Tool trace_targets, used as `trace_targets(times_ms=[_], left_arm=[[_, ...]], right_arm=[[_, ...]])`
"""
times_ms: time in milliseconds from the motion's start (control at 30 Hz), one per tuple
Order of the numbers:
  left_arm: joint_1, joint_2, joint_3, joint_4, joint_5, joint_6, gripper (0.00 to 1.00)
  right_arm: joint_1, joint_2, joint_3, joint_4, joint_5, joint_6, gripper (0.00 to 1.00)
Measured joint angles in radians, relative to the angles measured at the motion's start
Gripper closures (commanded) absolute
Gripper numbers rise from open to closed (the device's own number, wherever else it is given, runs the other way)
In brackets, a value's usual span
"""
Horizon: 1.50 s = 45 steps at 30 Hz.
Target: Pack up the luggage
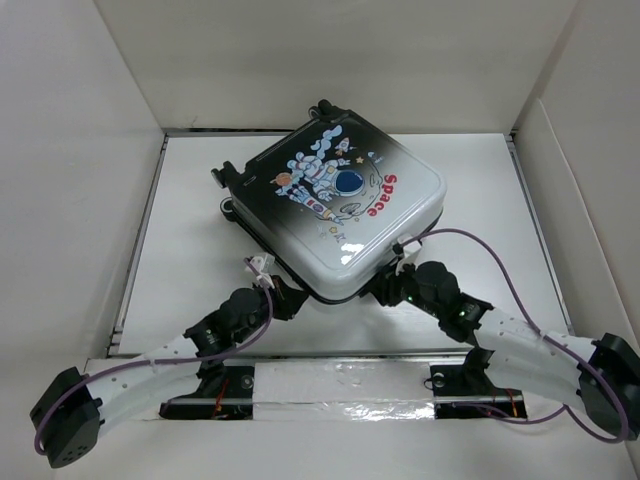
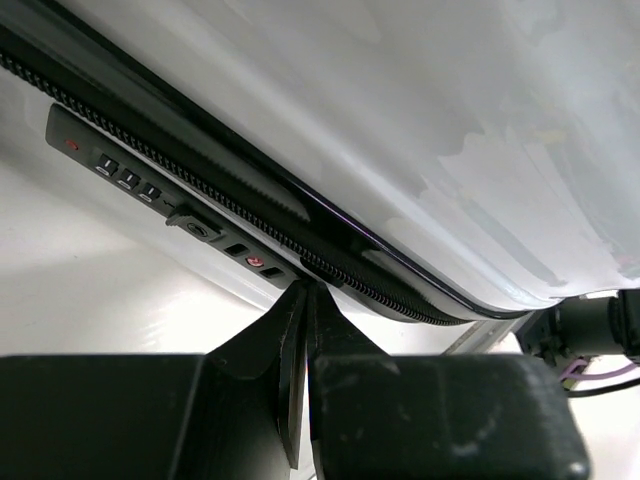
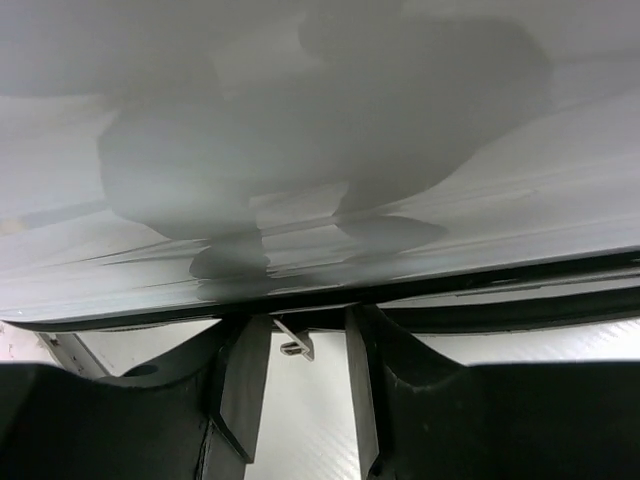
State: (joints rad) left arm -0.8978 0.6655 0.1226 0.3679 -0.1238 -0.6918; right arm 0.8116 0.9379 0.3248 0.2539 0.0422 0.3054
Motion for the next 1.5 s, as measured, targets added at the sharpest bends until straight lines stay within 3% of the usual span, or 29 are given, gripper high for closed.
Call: trace_targets(times_ms=[33, 67, 167, 300, 500, 633, 833, 1000, 1133, 1200, 1233, 1267, 1367, 1500], left_arm=[[0.0, 0.0, 0.0, 0.002, -0.001, 0.001, 1.0], [-0.001, 0.0, 0.0, 0.002, -0.002, 0.003, 1.0], [-0.005, 0.006, 0.0, 0.002, 0.0, 0.004, 1.0], [-0.006, 0.03, 0.0, 0.016, 0.01, 0.003, 1.0], [-0.011, 0.14, 0.002, 0.109, 0.018, 0.0, 1.0], [-0.032, 0.248, 0.032, 0.179, 0.043, -0.003, 1.0], [-0.104, 0.433, 0.131, 0.219, 0.003, 0.003, 1.0], [-0.158, 0.558, 0.203, 0.253, -0.026, 0.001, 1.0], [-0.175, 0.653, 0.248, 0.3, -0.022, -0.005, 1.0], [-0.176, 0.694, 0.279, 0.311, -0.016, -0.005, 0.78], [-0.176, 0.711, 0.296, 0.311, -0.016, -0.001, 0.63], [-0.176, 0.724, 0.311, 0.307, -0.014, 0.006, 0.39], [-0.16, 0.727, 0.335, 0.252, -0.034, 0.031, 0.24], [-0.105, 0.584, 0.295, 0.161, -0.023, 0.026, 0.23]], right_arm=[[-0.001, 0.008, 0.0, 0.01, -0.014, -0.003, 0.65], [-0.004, 0.015, 0.0, 0.022, -0.027, -0.007, 0.81], [-0.01, 0.037, 0.0, 0.044, -0.047, -0.01, 1.0], [-0.005, 0.009, 0.0, 0.027, -0.045, 0.01, 1.0], [0.038, -0.204, -0.048, -0.105, 0.025, 0.069, 1.0], [0.083, -0.264, -0.062, -0.166, 0.082, 0.105, 1.0], [0.309, -0.163, 0.006, -0.211, 0.131, 0.143, 1.0], [0.492, -0.008, 0.145, -0.305, 0.361, 0.158, 1.0], [0.564, 0.103, 0.225, -0.359, 0.544, 0.171, 1.0], [0.576, 0.155, 0.257, -0.37, 0.628, 0.179, 1.0], [0.579, 0.176, 0.268, -0.373, 0.661, 0.182, 1.0], [0.581, 0.196, 0.274, -0.367, 0.705, 0.187, 1.0], [0.598, 0.232, 0.277, -0.336, 0.808, 0.196, 1.0], [0.601, 0.239, 0.265, -0.281, 0.815, 0.225, 1.0]])
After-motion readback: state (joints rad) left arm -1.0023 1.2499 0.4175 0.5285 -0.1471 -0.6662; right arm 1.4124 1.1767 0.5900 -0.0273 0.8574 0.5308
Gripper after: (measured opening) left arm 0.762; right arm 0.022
